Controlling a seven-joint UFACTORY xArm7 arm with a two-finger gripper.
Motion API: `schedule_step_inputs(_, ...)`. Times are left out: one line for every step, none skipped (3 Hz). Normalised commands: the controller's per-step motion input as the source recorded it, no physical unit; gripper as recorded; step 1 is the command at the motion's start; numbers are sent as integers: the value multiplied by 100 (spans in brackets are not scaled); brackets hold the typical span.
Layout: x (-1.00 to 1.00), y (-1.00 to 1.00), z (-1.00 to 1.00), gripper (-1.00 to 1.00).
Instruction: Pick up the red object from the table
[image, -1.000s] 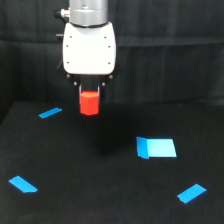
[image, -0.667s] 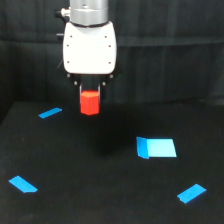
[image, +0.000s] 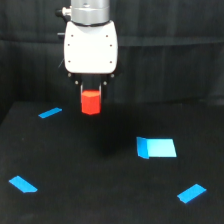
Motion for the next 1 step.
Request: schedule_step_inputs(-5,-5,7,-100)
